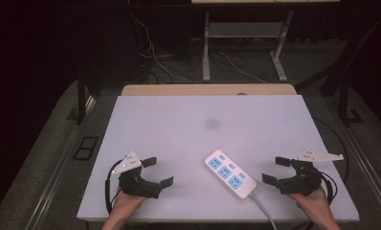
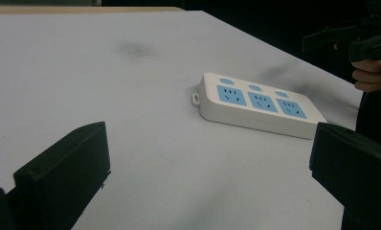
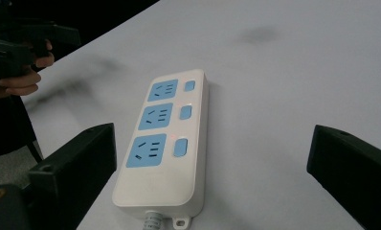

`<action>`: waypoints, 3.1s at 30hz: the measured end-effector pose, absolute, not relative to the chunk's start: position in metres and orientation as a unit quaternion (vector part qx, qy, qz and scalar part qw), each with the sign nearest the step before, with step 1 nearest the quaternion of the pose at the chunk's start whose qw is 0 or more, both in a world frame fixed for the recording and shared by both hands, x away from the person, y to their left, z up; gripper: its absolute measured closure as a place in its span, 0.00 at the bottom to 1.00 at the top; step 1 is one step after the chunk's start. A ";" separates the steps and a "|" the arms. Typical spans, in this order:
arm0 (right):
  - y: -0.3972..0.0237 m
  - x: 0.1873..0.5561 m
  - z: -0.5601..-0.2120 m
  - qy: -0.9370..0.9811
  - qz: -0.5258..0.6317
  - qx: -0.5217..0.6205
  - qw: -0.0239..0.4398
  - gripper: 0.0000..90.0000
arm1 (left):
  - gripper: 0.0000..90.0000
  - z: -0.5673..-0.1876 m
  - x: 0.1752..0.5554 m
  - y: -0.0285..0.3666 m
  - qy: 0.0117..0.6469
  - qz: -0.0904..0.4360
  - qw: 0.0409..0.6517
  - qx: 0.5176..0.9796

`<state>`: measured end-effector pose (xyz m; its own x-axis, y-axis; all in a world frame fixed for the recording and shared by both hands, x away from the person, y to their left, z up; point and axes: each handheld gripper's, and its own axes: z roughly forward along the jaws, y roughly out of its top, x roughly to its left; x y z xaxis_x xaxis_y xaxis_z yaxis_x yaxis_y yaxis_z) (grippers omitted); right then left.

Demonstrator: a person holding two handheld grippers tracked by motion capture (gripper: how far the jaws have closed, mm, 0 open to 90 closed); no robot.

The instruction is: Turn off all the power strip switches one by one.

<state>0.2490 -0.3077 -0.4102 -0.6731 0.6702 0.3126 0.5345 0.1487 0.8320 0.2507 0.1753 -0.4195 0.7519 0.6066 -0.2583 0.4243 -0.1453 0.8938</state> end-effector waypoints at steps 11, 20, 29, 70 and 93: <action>-0.308 0.249 -0.409 0.754 0.517 0.400 0.064 0.03 | 0.00 -0.421 0.251 0.175 0.341 0.084 0.551 0.757; -0.309 0.249 -0.409 0.755 0.516 0.401 0.063 0.03 | 0.00 -0.421 0.251 0.175 0.340 0.083 0.548 0.759; -0.309 0.249 -0.407 0.760 0.508 0.400 0.062 0.03 | 0.00 -0.422 0.251 0.173 0.340 0.082 0.546 0.762; -0.289 0.280 -0.377 0.821 0.433 0.368 0.046 0.03 | 0.00 -0.425 0.251 0.174 0.346 0.081 0.542 0.761; -0.257 0.310 -0.378 0.867 0.374 0.328 0.022 0.03 | 0.00 -0.425 0.252 0.174 0.345 0.081 0.538 0.764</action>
<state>0.3099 -0.2569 -0.3780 -0.7843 0.5846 0.2076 0.5519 0.5048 0.6637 0.2522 0.1738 -0.4253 0.7484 0.6151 -0.2481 0.4408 -0.1818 0.8790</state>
